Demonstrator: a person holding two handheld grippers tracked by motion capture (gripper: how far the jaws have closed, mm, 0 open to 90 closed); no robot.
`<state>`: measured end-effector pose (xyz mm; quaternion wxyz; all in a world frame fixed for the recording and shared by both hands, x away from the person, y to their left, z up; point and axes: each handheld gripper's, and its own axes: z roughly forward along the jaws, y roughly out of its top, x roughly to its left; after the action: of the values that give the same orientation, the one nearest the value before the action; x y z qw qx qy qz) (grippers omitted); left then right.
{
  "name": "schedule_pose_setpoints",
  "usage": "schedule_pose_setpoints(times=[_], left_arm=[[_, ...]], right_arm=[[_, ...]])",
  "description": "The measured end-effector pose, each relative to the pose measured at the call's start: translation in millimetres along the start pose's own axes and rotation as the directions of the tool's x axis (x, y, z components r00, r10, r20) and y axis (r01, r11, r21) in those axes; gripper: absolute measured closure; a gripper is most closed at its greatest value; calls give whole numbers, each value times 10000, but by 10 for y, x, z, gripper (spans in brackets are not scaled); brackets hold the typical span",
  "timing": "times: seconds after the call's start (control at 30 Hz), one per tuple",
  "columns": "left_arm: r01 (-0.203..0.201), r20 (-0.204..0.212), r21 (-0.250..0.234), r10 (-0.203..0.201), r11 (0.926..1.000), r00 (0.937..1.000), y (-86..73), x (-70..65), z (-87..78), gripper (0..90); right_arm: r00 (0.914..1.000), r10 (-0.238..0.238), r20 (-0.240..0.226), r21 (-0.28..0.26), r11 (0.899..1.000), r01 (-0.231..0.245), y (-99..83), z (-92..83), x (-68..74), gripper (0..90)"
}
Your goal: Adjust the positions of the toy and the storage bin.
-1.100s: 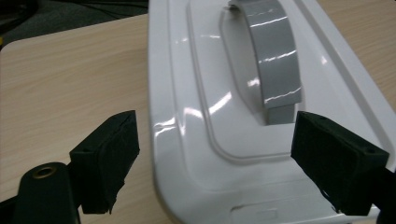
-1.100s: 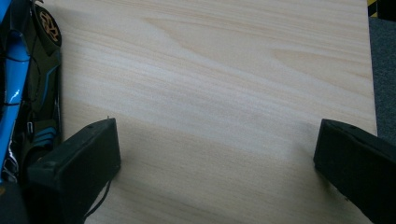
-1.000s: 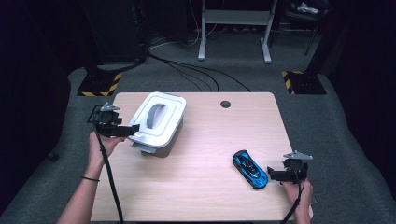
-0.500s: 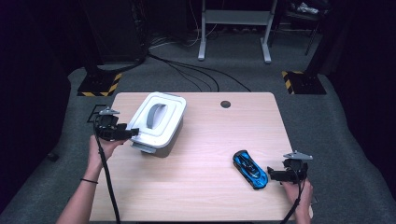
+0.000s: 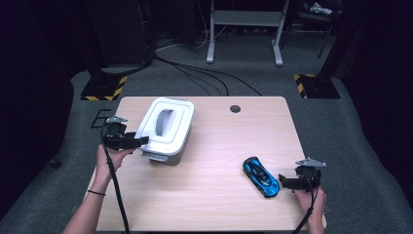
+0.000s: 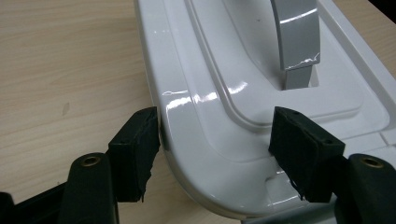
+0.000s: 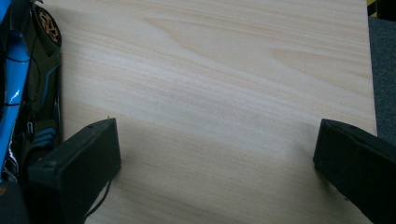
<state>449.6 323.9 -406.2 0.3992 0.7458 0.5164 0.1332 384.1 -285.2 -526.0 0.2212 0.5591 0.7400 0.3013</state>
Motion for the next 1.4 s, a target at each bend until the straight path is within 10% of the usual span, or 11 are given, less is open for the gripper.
schedule_pose_setpoints(times=[1.4], left_arm=[[-1595, 917, 330, 1559, 9866, 9835, -13, -649, 115, 341]], right_arm=[[10000, 3, 7, -8, 10000, -3, -1, -2, 4, 3]])
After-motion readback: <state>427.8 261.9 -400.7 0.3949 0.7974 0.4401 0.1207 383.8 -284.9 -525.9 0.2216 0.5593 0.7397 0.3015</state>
